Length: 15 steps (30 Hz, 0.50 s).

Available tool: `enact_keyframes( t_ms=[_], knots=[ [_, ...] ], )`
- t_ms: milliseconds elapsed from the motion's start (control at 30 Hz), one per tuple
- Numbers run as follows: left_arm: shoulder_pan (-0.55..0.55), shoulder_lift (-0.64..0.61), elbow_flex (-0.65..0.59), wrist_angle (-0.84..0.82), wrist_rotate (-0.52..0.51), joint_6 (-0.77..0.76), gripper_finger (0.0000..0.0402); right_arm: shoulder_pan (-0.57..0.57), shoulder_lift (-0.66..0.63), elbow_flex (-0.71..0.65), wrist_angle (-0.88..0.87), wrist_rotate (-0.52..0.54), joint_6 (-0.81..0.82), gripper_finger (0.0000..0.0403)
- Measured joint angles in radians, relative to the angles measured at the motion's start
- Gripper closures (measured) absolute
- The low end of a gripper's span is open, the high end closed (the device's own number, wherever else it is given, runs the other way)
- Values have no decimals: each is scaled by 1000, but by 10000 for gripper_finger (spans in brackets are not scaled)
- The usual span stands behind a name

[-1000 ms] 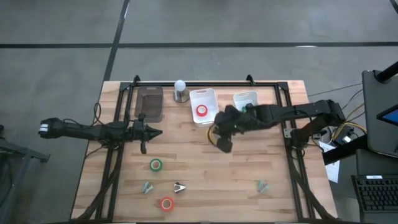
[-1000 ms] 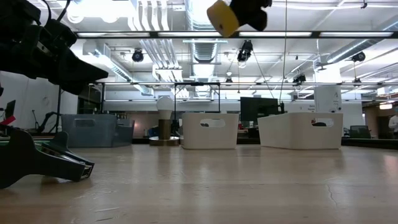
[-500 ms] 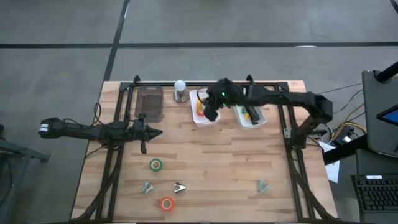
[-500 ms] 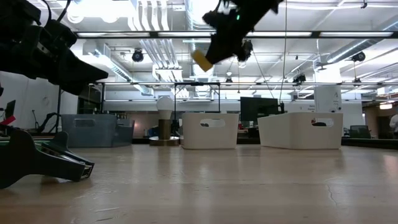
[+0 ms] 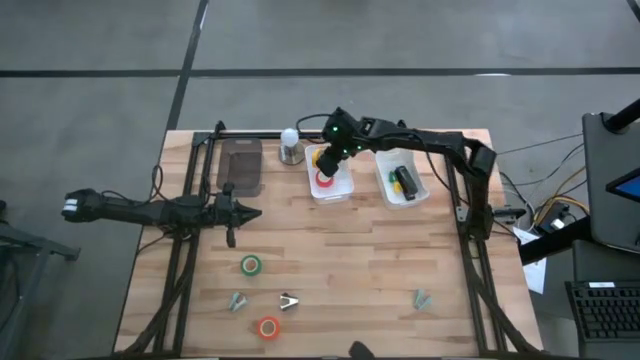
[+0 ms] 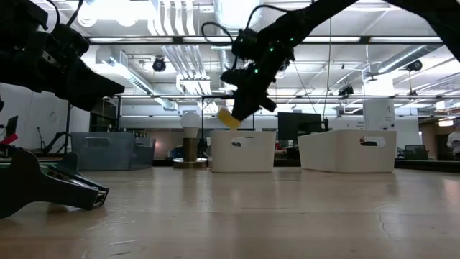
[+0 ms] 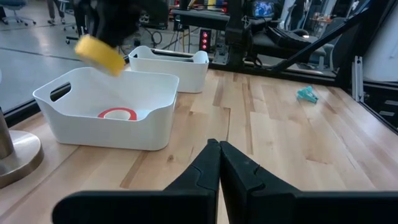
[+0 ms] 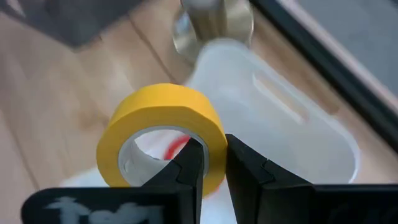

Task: Pick and place Stapler, Stapler remover, tape
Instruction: Put the yellow masking tape into the left white bin

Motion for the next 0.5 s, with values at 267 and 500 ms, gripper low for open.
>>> enact_keyframes(
  t_ms=[267, 500],
  knots=[
    [0, 0, 0, -1, 0, 0, 390, -12, 116, 101, -163, 56, -13, 354],
    [0, 0, 0, -1, 0, 0, 390, -7, 173, 134, -182, 52, -27, 348]
  ],
)
